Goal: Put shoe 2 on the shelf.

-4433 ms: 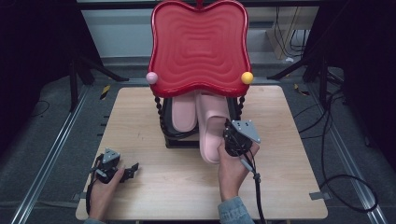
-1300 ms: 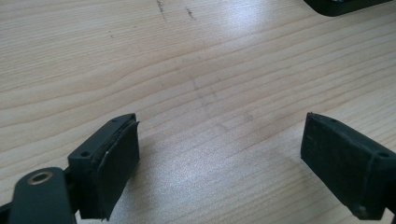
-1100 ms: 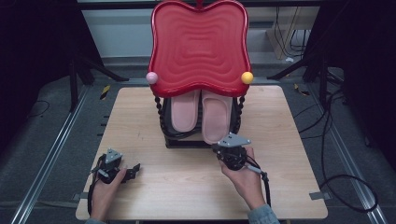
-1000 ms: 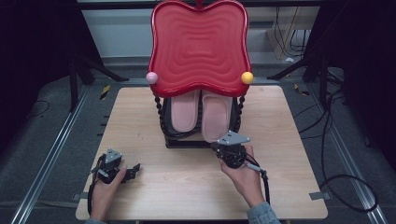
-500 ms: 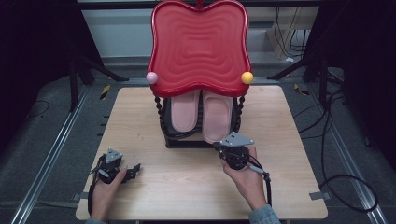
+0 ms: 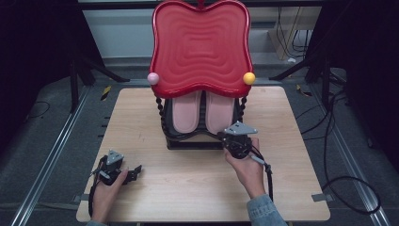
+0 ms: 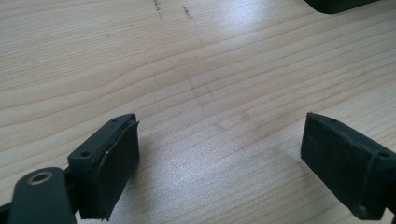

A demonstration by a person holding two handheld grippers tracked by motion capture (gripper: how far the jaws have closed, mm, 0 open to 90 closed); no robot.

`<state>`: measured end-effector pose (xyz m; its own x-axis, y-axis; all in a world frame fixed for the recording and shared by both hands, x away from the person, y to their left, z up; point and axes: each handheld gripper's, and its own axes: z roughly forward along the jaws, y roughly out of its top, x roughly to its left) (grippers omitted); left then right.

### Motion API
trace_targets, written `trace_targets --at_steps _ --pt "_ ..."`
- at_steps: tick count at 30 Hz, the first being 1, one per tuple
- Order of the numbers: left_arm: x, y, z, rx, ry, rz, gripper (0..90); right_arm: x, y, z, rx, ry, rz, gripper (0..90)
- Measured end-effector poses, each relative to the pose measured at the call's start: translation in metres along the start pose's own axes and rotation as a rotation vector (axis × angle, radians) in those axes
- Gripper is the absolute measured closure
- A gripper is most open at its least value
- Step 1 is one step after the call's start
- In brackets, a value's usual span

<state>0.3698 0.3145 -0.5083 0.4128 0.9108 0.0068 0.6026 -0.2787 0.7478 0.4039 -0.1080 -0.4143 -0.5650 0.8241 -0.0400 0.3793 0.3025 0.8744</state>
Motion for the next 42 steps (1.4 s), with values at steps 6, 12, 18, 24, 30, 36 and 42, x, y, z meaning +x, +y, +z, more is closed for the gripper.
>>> trace_targets --at_steps 6,12,18,24,30,36,42 --pt "0.000 0.000 0.000 0.000 0.001 -0.001 11.2 -0.001 0.003 0.002 -0.003 -0.008 0.000 90.0" --pt "-0.001 0.000 0.000 0.001 0.001 0.002 11.2 0.000 0.003 0.001 -0.005 -0.008 -0.003 90.0" --pt "-0.001 0.000 0.000 0.000 0.000 0.001 11.1 0.007 0.000 -0.010 -0.018 0.021 -0.018 89.3" --pt "-0.001 0.000 0.000 0.001 0.000 0.000 11.0 0.012 -0.013 -0.023 -0.010 0.065 -0.048 84.8" --pt "-0.001 0.000 0.001 0.012 0.001 0.006 10.6 0.001 -0.044 -0.035 0.031 0.061 -0.055 77.3" --pt "-0.002 0.001 0.002 0.025 0.005 0.014 8.7 -0.029 -0.075 -0.039 0.077 0.001 -0.004 53.8" --pt "-0.003 0.001 0.003 0.029 0.010 0.014 7.2 -0.064 -0.100 -0.037 0.124 -0.107 0.068 26.5"
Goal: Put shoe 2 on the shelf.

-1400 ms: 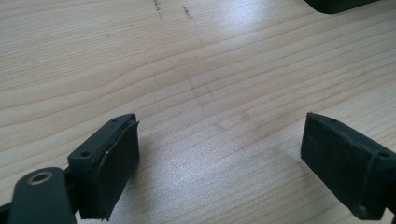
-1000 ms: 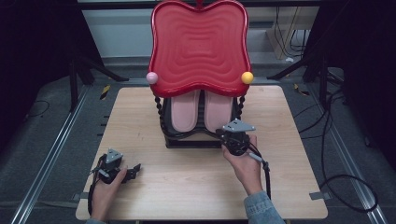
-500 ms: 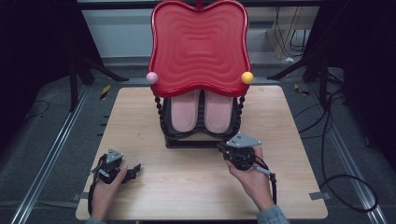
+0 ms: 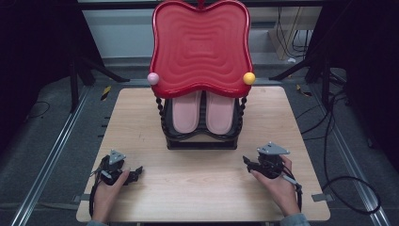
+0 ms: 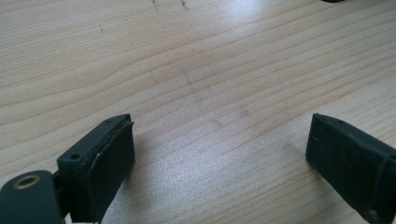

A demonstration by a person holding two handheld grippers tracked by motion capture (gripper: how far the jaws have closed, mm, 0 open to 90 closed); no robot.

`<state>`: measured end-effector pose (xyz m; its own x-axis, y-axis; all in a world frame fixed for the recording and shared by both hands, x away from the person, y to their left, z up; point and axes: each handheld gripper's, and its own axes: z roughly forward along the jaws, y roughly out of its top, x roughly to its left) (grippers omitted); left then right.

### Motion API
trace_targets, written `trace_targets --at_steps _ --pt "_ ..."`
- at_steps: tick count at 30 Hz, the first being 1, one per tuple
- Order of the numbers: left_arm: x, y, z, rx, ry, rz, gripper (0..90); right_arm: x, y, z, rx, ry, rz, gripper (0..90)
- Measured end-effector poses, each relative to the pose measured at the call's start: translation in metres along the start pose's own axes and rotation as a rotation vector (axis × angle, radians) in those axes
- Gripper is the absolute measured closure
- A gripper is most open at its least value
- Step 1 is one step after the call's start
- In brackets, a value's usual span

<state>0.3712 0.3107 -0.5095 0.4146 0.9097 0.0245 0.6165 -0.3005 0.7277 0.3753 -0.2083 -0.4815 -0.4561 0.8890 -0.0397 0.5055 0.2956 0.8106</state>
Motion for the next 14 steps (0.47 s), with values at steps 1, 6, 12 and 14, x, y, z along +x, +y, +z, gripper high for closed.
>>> trace_targets --at_steps 1,6,12,14 --pt "0.000 0.000 0.000 0.001 0.001 -0.001 7.1 -0.004 -0.002 0.002 0.014 -0.017 0.006 22.8" --pt "0.000 0.000 0.000 0.002 0.002 -0.001 6.5 -0.025 -0.008 0.013 0.084 -0.077 0.084 11.5" --pt "0.000 0.000 0.000 0.004 0.002 0.000 6.1 -0.033 -0.015 0.029 0.155 -0.125 0.124 9.7" --pt "0.000 0.000 0.000 0.005 0.002 0.000 5.7 -0.034 -0.015 0.031 0.151 -0.109 0.136 8.2"
